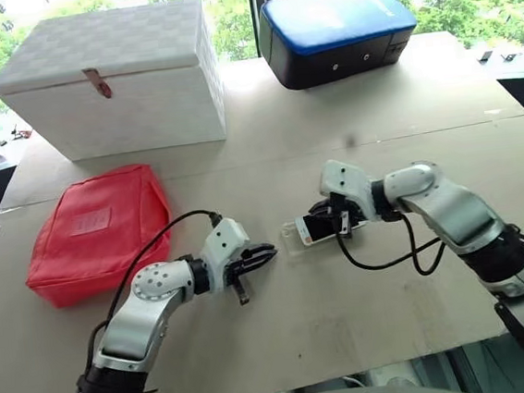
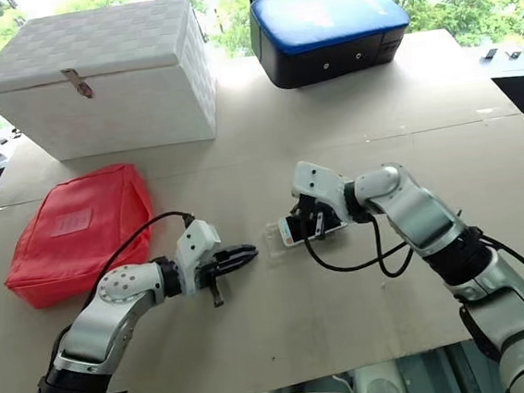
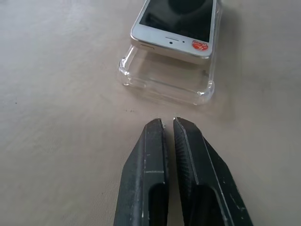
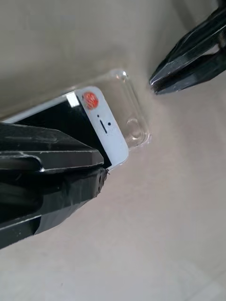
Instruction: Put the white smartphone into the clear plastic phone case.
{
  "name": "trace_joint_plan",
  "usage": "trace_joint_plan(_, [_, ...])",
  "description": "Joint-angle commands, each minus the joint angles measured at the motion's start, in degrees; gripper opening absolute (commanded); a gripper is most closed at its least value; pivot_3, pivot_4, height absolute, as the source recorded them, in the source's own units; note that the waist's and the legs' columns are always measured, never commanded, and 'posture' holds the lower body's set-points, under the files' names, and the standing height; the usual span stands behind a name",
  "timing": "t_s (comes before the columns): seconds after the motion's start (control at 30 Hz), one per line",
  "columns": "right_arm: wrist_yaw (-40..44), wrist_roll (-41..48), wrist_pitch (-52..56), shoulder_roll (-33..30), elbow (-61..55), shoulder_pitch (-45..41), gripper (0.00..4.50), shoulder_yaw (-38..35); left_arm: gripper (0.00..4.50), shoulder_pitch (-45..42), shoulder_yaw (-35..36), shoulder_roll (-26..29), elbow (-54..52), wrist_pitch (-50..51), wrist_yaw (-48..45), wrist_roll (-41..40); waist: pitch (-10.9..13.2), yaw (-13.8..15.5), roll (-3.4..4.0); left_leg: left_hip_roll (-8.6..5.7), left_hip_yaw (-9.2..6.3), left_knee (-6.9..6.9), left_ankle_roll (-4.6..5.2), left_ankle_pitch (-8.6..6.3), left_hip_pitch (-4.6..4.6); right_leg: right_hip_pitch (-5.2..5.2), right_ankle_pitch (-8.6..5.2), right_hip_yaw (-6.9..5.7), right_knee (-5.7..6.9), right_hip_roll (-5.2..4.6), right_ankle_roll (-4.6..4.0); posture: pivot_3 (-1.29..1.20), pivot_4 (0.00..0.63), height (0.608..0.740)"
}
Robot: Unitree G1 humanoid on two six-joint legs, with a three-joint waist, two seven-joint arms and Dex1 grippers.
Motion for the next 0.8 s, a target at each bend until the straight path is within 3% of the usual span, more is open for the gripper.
trace_joint_plan(0.03, [3.7,-3.8,-3.0,-1.8,2.9,-0.8,0.0,5.1,0.37,0.2,1.5,0.2,-2.5,0.0,0.6,-0.6,0.0,-0.1,0.0,-0.02,0.0,0.0,0.0,0.0,0.01,0.0,0.0,0.02,0.0,0.0,0.0,0.0,0.15,0.74])
trace_joint_plan(0.37, [5.8,-5.9,-2.1,-1.6,5.7,2.4,0.0,8.5,0.37,2.1,1.6,-0.2,-4.6,0.8,2.3,-0.8,-0.3,0.0,-0.06,0.03,-0.03,0.0,-0.14,-0.16,0.34,0.24,-0.02,-0.02,0.08,0.02,0.0,0.0,0.15,0.74])
trace_joint_plan(0.5, [4.8,-6.4,-2.0,-1.1,5.2,3.8,0.0,7.8,0.37,2.1,1.7,-0.1,-4.6,0.8,2.3,-0.7,-0.3,-0.1,-0.03,0.07,-0.06,-0.06,-0.01,-0.33,1.12,1.0,-0.31,-0.03,0.07,0.02,0.02,0.0,0.15,0.74])
trace_joint_plan(0.7, [1.4,3.2,-0.9,2.2,-2.8,4.9,0.0,-7.8,0.37,2.0,1.8,0.0,-4.1,0.3,2.2,-0.7,-0.2,-0.1,0.07,0.1,-0.12,-0.06,-0.03,-0.32,1.12,0.96,-0.29,-0.06,0.1,0.07,0.03,0.0,0.15,0.74])
trace_joint_plan(0.8, [0.5,5.1,2.2,1.3,-5.5,3.1,0.0,-11.4,0.37,2.0,1.8,-0.1,-3.8,0.1,2.2,-0.7,-0.1,-0.1,0.19,0.09,-0.11,-0.06,-0.04,-0.3,0.83,0.71,-0.05,-0.04,0.1,0.06,0.01,0.0,0.15,0.74])
